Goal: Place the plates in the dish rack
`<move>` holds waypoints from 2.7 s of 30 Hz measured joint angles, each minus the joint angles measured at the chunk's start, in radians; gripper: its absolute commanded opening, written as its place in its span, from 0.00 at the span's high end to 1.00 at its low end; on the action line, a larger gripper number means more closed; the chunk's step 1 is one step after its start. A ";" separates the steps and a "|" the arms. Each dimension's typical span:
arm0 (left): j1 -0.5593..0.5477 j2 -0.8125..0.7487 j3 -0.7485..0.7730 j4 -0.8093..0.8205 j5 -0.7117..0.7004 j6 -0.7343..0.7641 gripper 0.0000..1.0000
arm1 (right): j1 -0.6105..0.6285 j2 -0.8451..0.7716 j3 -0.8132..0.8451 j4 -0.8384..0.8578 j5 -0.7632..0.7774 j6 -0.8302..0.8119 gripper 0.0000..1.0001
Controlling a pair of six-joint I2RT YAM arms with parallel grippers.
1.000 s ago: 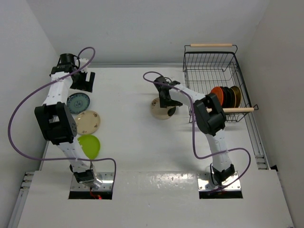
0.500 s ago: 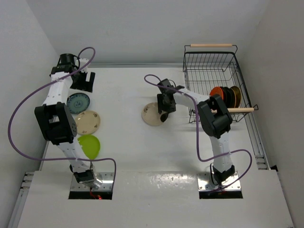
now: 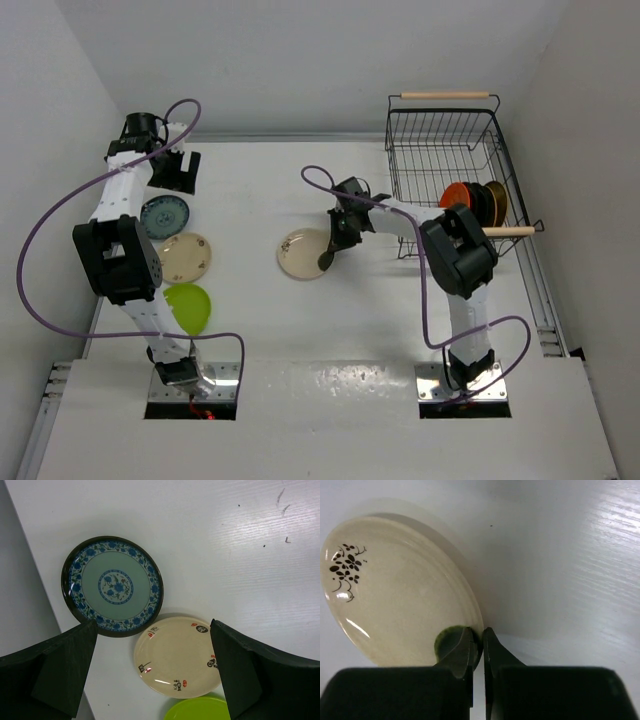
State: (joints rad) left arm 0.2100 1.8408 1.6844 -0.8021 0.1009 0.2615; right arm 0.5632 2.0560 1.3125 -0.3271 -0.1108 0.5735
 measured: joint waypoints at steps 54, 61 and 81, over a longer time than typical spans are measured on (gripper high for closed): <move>0.303 -0.053 -0.313 -0.094 -0.037 0.122 0.06 | -0.391 -0.420 -0.146 0.065 0.826 -0.763 1.00; 0.303 -0.053 -0.315 -0.089 -0.036 0.122 0.07 | -0.388 -0.409 -0.154 0.034 0.844 -0.644 1.00; 0.303 0.037 -0.443 -0.044 0.046 0.132 0.20 | -0.350 -0.399 -0.060 -0.082 0.818 -0.558 0.46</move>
State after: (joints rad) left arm 0.5125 1.8774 1.2415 -0.8459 0.1471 0.3939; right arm 0.2131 1.6569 1.2522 -0.4091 0.7071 0.0154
